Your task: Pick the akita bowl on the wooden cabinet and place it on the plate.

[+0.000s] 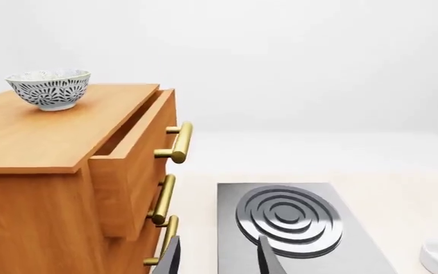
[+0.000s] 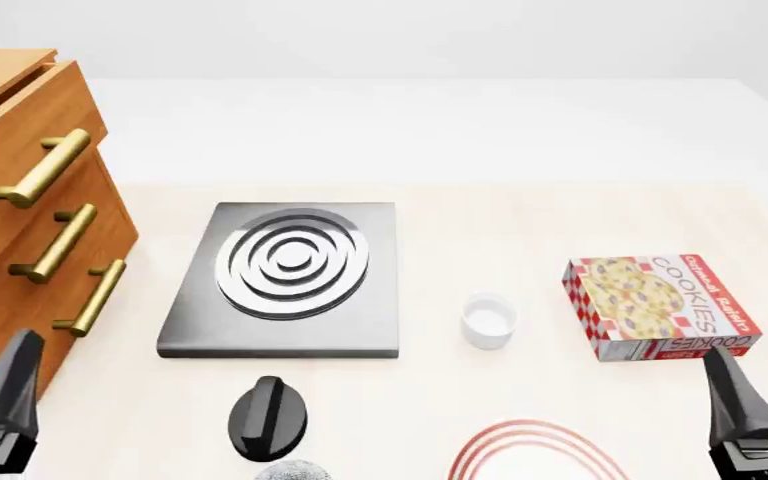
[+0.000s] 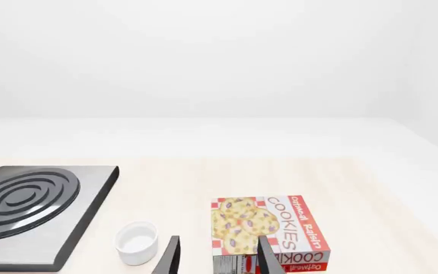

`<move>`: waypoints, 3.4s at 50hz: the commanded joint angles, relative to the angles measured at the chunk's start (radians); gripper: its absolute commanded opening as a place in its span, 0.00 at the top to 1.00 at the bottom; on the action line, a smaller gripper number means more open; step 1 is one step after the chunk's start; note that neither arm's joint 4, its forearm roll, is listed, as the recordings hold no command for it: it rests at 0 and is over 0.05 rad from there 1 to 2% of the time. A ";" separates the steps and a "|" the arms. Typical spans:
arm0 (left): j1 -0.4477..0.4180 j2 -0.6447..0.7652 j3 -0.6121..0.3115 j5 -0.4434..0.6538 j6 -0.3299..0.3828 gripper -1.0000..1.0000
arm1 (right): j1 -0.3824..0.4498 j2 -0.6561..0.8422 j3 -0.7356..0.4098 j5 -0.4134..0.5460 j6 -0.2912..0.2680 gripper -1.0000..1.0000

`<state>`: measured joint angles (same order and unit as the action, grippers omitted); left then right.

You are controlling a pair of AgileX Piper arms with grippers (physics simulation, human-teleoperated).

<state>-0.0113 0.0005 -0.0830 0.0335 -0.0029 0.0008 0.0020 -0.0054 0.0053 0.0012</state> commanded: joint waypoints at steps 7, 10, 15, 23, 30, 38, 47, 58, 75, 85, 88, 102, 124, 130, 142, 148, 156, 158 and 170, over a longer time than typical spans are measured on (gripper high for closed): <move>0.009 0.000 -0.178 0.157 -0.038 0.00 | 0.000 -0.001 0.001 0.000 0.000 0.00; 0.016 0.001 -0.222 0.234 -0.105 0.00 | 0.000 -0.001 0.002 -0.001 0.000 0.00; 0.006 0.002 -0.300 0.302 -0.115 0.00 | 0.000 -0.001 0.003 -0.001 0.000 0.00; 0.008 0.059 -0.433 0.354 -0.126 0.00 | 0.001 0.000 0.003 -0.003 0.000 0.00; 0.012 0.120 -0.522 0.339 -0.112 0.00 | 0.001 0.001 0.004 -0.004 0.000 0.00; 0.044 0.209 -0.580 0.340 -0.172 0.00 | 0.001 0.004 0.004 -0.008 0.000 0.00; 0.075 0.259 -0.669 0.385 -0.201 0.00 | 0.001 0.005 0.003 -0.009 0.000 0.00; 0.119 0.317 -0.799 0.468 -0.259 0.00 | 0.001 0.003 0.003 -0.006 0.000 0.00; 0.225 0.356 -0.903 0.518 -0.309 0.00 | 0.001 0.004 0.003 -0.006 0.000 0.00; 0.298 0.365 -0.900 0.497 -0.363 0.00 | 0.001 0.004 0.003 -0.006 0.000 0.00; 0.309 0.369 -0.902 0.493 -0.369 0.00 | 0.001 0.003 0.003 -0.006 0.000 0.00; 0.394 0.418 -0.892 0.440 -0.398 0.00 | 0.001 0.004 0.003 -0.006 0.000 0.00; 0.491 0.547 -0.891 0.350 -0.446 0.00 | 0.001 0.003 0.003 -0.006 -0.001 0.00; 0.505 0.584 -0.897 0.330 -0.446 0.00 | 0.001 0.001 0.002 -0.003 0.000 0.00; 0.542 0.672 -0.918 0.290 -0.475 0.00 | 0.001 0.001 0.002 -0.003 0.000 0.00; 0.565 0.713 -0.936 0.275 -0.488 0.00 | 0.001 0.000 0.002 -0.002 0.000 0.00; 0.591 0.747 -0.952 0.262 -0.504 0.00 | 0.001 0.000 0.001 -0.002 0.000 0.00; 0.597 0.757 -0.953 0.257 -0.510 0.00 | 0.001 0.000 0.001 -0.002 0.000 0.00; 0.638 0.824 -0.949 0.209 -0.520 0.00 | 0.001 0.000 0.001 -0.001 0.000 0.00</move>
<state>0.5924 0.7721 -1.0304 0.2774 -0.5124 0.0023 0.0021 -0.0042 0.0037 0.0011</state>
